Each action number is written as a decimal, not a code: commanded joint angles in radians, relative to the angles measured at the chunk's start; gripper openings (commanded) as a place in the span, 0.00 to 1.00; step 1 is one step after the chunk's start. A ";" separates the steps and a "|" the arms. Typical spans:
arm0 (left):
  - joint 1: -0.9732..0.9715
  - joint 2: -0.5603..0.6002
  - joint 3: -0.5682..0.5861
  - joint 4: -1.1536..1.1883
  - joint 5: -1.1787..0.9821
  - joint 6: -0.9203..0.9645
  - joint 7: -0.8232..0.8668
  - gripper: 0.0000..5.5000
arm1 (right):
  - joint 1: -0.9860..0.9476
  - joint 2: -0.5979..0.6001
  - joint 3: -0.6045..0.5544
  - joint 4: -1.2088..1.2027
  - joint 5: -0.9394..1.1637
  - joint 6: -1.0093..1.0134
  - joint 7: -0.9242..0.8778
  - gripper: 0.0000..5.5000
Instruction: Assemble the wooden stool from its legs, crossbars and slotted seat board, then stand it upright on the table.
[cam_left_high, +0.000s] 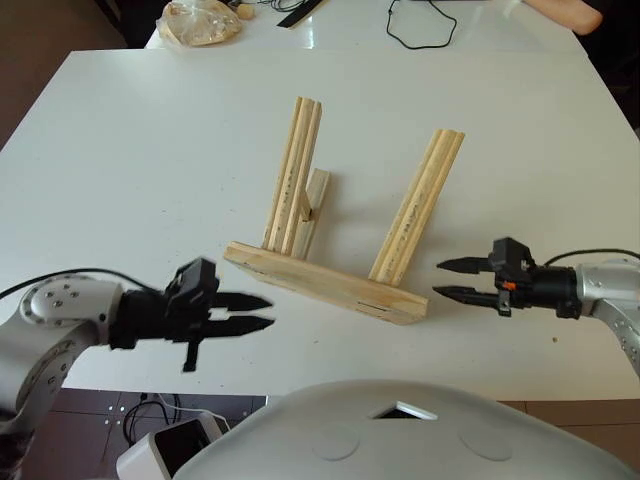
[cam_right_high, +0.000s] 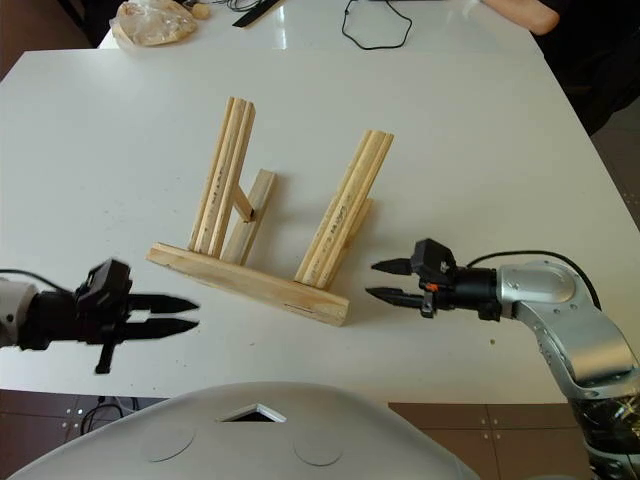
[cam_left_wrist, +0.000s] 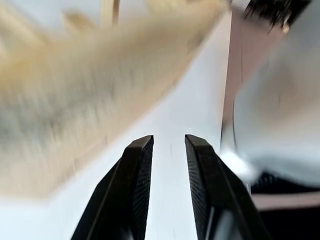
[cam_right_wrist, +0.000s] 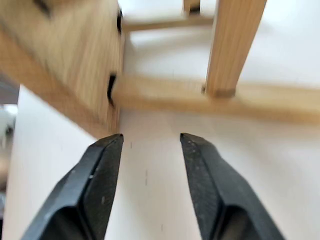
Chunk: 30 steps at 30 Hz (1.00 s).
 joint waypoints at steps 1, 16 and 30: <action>-0.042 -0.018 -0.069 0.276 0.227 -0.244 0.015 0.21 | 0.093 0.008 0.070 -0.066 -0.056 -0.083 0.012 0.46; -0.132 -0.114 -0.176 0.441 0.335 -0.411 0.065 0.21 | 0.058 0.097 0.184 -0.185 -0.088 -0.081 -0.099 0.60; -0.231 -0.181 -0.203 0.405 0.293 -0.427 0.130 0.21 | -0.043 0.239 0.312 -0.055 -0.169 -0.130 -0.200 0.54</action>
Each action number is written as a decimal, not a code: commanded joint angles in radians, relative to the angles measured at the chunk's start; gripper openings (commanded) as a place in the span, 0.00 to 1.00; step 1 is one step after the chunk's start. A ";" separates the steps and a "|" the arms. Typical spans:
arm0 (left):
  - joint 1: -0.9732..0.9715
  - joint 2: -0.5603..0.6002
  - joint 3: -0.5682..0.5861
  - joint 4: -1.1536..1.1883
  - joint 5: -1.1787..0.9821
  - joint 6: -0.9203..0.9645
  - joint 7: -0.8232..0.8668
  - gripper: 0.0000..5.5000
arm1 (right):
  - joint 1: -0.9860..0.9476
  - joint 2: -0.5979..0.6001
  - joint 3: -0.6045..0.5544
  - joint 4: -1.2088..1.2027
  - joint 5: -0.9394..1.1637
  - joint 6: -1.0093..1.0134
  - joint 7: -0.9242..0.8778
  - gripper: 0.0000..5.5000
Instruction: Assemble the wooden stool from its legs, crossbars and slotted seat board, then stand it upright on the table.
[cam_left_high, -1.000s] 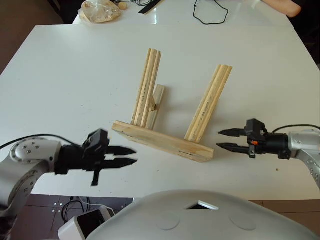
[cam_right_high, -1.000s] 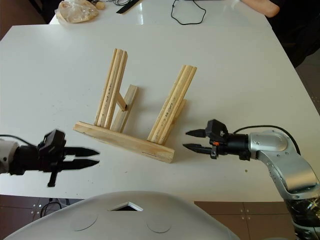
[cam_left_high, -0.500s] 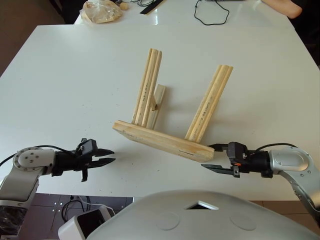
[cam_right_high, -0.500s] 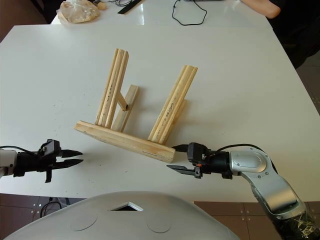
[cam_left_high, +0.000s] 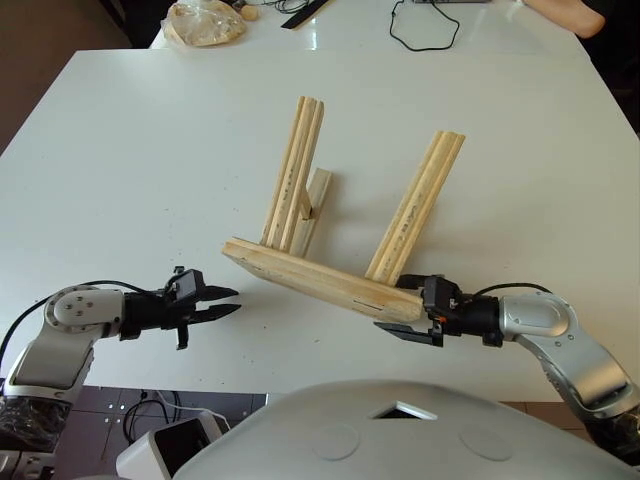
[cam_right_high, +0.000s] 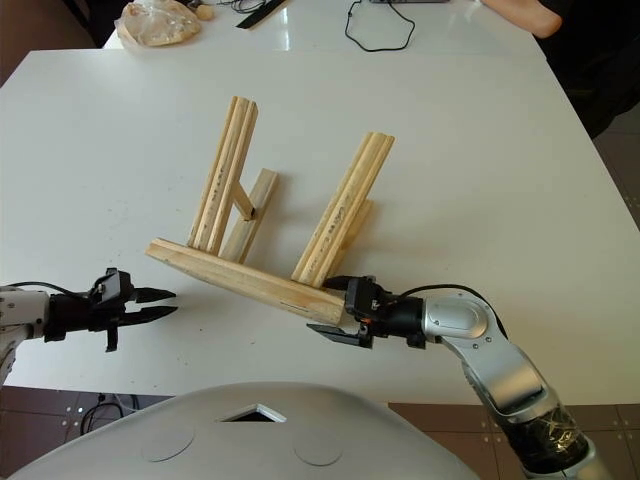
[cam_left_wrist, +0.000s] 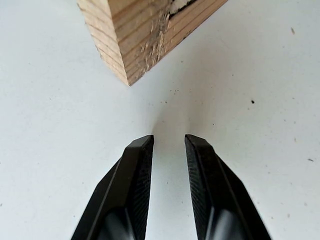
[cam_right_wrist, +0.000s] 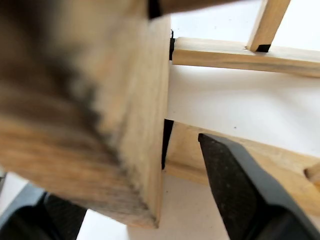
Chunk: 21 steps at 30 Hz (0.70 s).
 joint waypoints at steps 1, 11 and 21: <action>-0.010 -0.036 0.005 -0.044 -0.022 0.029 0.036 0.21 | -0.006 -0.001 -0.004 0.017 0.008 -0.009 0.004 0.51; -0.001 -0.047 -0.002 0.042 0.026 -0.029 0.056 0.21 | -0.027 0.016 -0.031 -0.020 0.118 0.079 0.014 0.28; -0.081 -0.098 -0.002 0.234 0.057 -0.080 0.148 0.21 | -0.210 0.132 -0.215 -0.112 1.082 0.460 -0.415 0.26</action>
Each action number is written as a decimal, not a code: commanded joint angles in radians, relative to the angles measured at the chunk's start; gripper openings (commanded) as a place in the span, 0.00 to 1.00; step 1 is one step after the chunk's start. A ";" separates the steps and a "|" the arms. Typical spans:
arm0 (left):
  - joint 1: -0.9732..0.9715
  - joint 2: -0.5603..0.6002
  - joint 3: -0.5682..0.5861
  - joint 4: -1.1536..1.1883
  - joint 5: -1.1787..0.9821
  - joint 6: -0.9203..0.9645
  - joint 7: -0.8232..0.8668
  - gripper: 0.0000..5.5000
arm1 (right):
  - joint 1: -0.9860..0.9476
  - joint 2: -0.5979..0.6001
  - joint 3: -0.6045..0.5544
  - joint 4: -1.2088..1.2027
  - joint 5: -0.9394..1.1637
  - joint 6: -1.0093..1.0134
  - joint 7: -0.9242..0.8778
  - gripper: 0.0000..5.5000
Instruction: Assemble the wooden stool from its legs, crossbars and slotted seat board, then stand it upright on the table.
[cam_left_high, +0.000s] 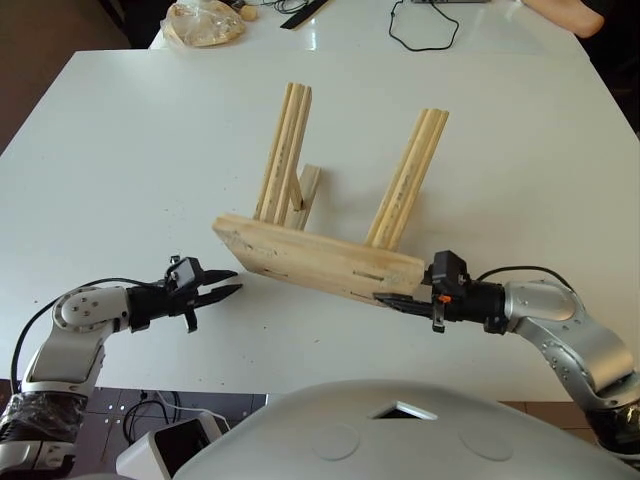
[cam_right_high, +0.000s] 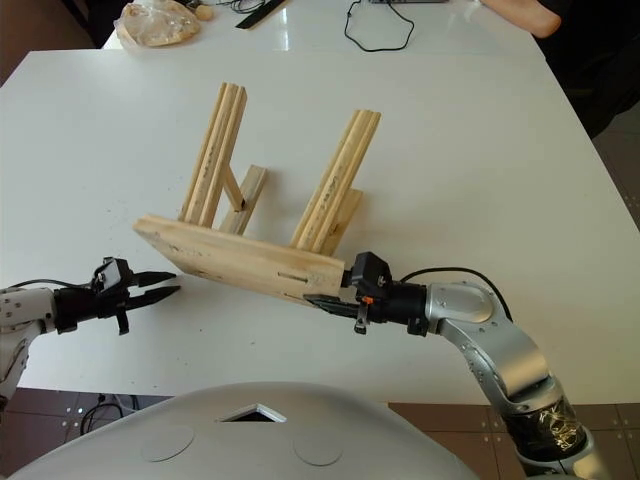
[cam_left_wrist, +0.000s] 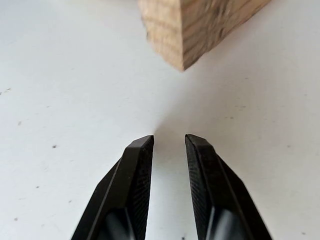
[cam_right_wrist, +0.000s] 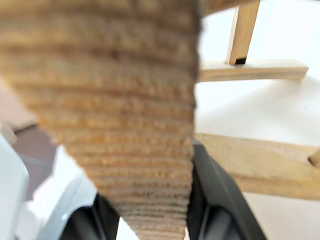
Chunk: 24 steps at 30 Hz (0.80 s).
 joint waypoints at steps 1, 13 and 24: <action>-0.025 -0.036 -0.024 0.083 0.065 0.013 0.062 0.21 | -0.182 0.086 -0.086 -0.014 0.936 0.095 -0.521 0.26; 0.014 -0.082 -0.025 0.060 0.082 -0.009 0.144 0.21 | -0.402 0.429 -0.191 0.170 1.132 -0.253 -1.423 0.24; -0.004 -0.073 -0.041 0.070 0.089 -0.020 0.154 0.21 | -0.371 0.463 -0.313 0.356 0.997 -0.229 -1.575 0.24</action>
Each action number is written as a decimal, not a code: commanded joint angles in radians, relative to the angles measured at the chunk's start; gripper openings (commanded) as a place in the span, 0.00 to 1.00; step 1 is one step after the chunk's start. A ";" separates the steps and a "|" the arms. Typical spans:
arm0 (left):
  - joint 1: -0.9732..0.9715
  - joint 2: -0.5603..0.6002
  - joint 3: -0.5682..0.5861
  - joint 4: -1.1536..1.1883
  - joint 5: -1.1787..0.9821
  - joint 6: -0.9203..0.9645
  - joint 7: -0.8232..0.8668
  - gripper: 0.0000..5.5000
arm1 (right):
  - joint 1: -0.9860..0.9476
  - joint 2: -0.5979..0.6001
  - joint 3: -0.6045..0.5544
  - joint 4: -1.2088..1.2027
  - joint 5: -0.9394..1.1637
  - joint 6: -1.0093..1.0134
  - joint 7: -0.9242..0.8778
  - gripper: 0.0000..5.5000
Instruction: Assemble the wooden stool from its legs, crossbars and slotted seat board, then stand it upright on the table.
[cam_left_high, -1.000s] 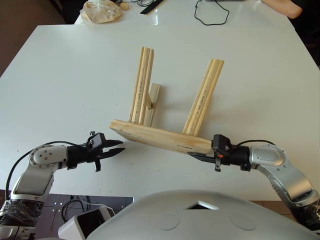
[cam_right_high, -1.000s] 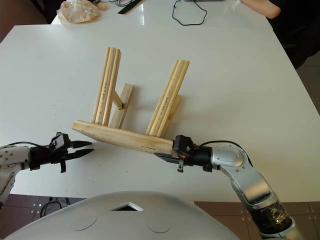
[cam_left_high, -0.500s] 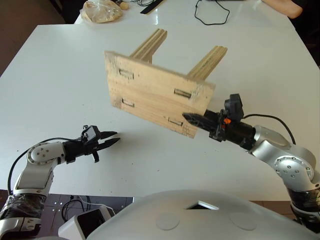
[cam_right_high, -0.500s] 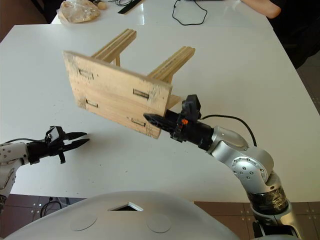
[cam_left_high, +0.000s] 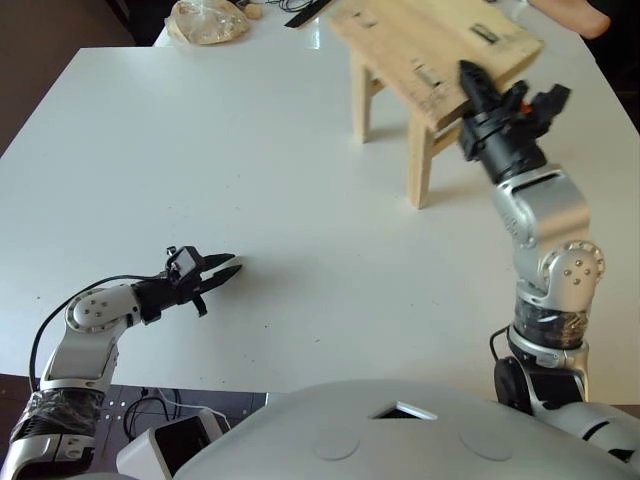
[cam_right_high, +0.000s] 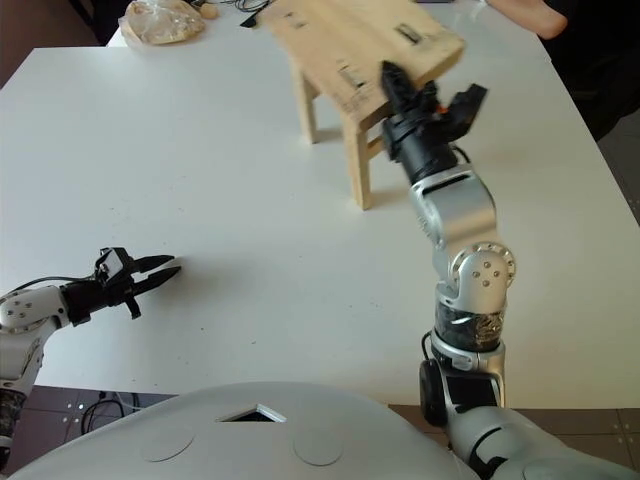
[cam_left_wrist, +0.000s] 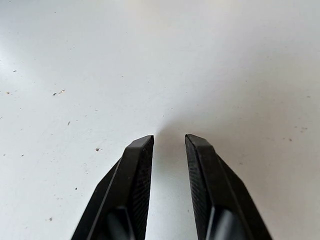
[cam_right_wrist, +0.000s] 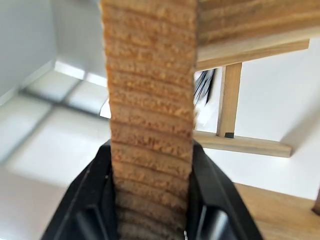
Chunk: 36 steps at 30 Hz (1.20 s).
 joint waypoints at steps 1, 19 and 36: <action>0.014 0.001 -0.033 0.031 0.072 0.031 0.019 0.21 | 0.135 0.016 0.020 0.091 -0.072 0.065 -0.139 0.24; 0.013 0.011 -0.046 0.028 0.084 0.030 0.022 0.21 | 0.123 0.063 -0.059 0.138 -0.076 0.118 -0.166 0.53; 0.027 0.004 -0.049 0.034 0.085 0.018 0.035 0.21 | 0.106 0.123 -0.203 -0.028 0.162 0.118 0.090 0.86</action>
